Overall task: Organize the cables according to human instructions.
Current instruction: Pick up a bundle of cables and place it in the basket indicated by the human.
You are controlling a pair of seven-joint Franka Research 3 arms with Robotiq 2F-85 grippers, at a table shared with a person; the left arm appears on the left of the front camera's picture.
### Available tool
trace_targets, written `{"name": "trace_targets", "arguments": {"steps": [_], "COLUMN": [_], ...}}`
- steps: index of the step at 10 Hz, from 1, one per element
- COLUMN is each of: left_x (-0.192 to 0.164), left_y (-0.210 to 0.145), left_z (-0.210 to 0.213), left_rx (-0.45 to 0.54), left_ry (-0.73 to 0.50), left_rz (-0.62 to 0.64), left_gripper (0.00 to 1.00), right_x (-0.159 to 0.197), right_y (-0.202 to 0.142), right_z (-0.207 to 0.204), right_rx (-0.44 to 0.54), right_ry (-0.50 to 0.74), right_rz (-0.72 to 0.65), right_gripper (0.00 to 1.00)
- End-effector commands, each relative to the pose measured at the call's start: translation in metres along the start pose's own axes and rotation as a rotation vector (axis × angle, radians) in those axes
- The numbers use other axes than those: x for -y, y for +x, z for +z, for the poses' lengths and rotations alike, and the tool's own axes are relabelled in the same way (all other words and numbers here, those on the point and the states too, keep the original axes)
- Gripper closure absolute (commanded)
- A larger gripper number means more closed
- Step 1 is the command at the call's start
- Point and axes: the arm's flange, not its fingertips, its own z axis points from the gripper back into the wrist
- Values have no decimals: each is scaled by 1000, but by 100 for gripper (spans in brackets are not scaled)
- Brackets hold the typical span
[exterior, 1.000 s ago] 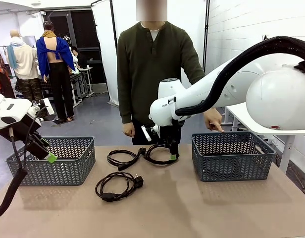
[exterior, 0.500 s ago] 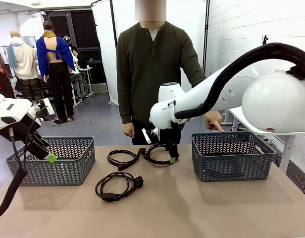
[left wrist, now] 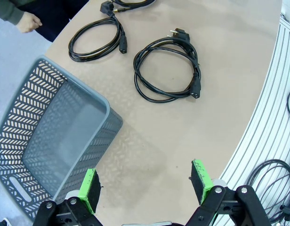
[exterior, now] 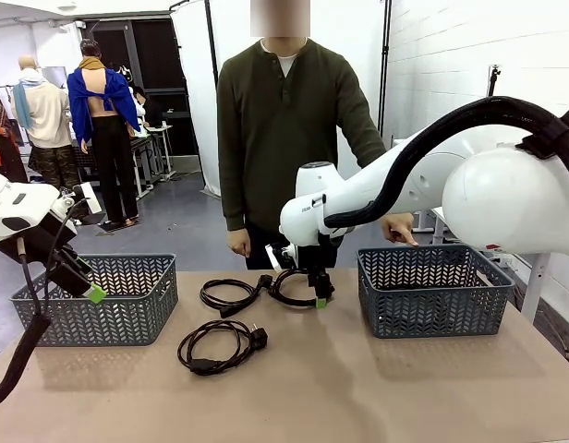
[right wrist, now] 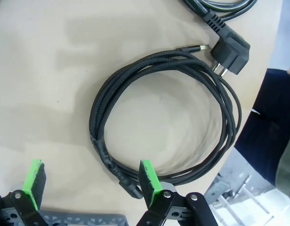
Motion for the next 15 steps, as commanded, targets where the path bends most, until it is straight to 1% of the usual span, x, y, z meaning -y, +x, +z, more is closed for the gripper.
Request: {"name": "trace_targets", "arguments": {"steps": [1, 9, 12, 13, 14, 15], "left_x": [1, 1, 1, 1, 1, 1], "left_y": [-1, -1, -1, -1, -1, -1], "left_z": [0, 0, 0, 0, 0, 0], "left_rx": [7, 7, 7, 7, 7, 7], "left_ry": [-9, -9, -9, -9, -9, -9], "left_rz": [14, 14, 14, 14, 14, 14], "left_gripper": [0, 0, 0, 0, 0, 0], "right_x": [11, 28, 30, 29, 29, 29], "right_y": [4, 2, 3, 2, 2, 2], "right_z": [-3, -20, -23, -25, -25, -24], "right_rx": [4, 29, 15, 15, 19, 25], "right_ry": [15, 109, 130, 138, 135, 130], "right_rz": [-5, 4, 2, 1, 1, 1], "right_gripper": [0, 0, 0, 6, 19, 38]}}
